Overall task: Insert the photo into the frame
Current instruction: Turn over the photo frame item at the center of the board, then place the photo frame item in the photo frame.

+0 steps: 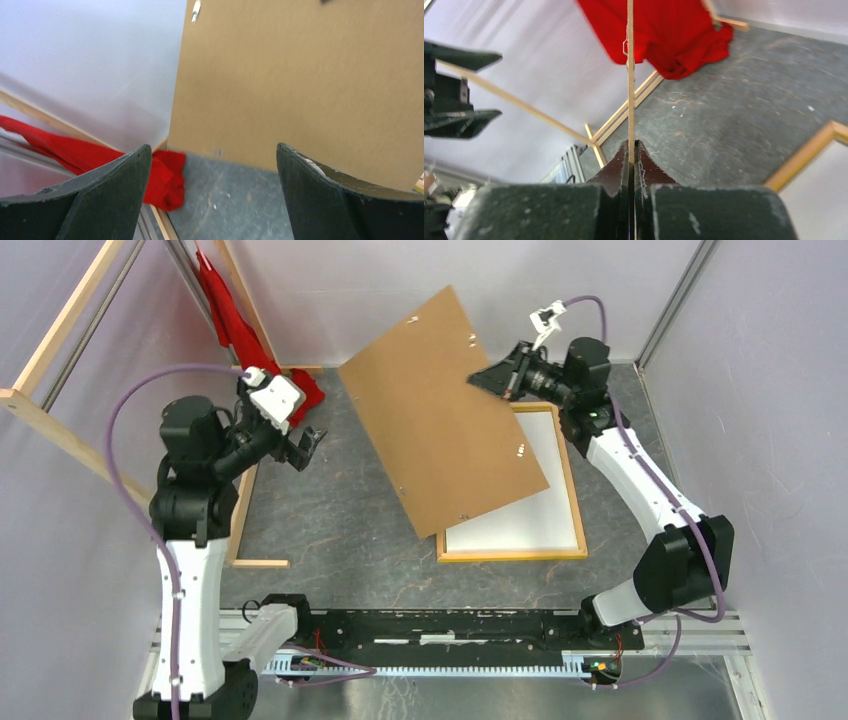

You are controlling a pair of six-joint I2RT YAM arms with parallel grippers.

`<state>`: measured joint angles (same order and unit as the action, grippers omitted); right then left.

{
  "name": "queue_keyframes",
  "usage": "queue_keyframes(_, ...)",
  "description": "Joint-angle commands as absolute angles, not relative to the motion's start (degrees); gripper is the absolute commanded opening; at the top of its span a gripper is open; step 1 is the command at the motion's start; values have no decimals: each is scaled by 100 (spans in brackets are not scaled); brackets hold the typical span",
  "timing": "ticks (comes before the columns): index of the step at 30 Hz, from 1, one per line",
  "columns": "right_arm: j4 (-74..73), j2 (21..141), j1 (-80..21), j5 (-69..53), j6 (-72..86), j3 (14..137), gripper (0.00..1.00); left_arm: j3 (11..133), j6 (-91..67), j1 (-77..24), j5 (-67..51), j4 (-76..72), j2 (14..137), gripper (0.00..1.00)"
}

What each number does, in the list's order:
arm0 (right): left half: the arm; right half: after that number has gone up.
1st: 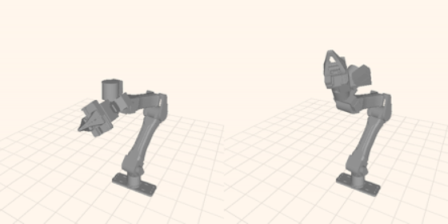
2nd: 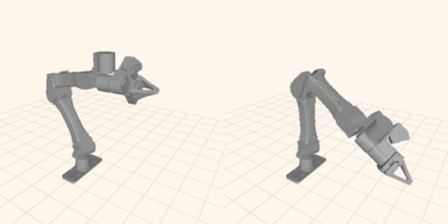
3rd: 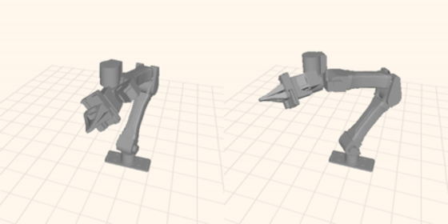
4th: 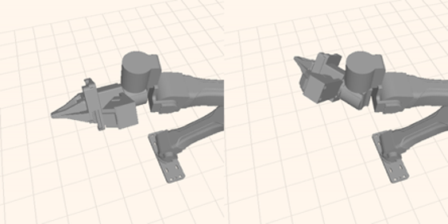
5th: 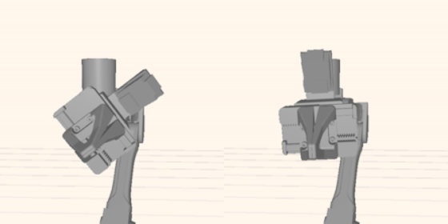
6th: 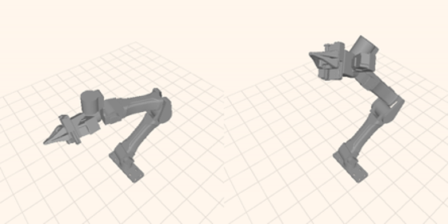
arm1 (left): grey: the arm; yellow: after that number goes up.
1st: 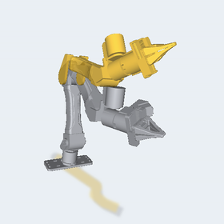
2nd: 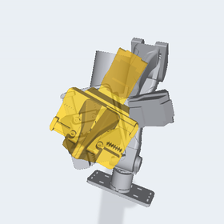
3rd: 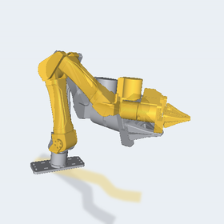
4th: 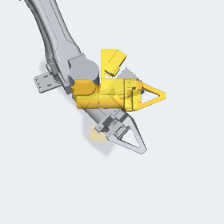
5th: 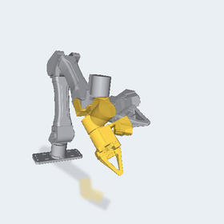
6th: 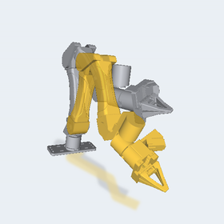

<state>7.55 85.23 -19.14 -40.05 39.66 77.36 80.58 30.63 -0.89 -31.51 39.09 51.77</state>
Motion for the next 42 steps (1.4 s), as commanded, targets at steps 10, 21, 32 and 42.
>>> queue_keyframes(10, 167, 7619, 927, -4823, 4629, 6351, 0, 7089, 3029, -113, -2675, 4880, 5990, 100)
queue_keyframes(21, 268, 7611, 1227, -5015, 4501, 5480, 0, 6372, 3134, -192, -2706, 4570, 5907, 100)
queue_keyframes(32, 618, 7915, 1223, -4977, 4618, 5256, 0, 6276, 3263, -211, -2643, 4706, 5760, 100)
queue_keyframes(42, 1197, 8263, 1227, -4892, 4990, 5150, 0, 6356, 3270, -226, -2545, 4856, 5830, 100)
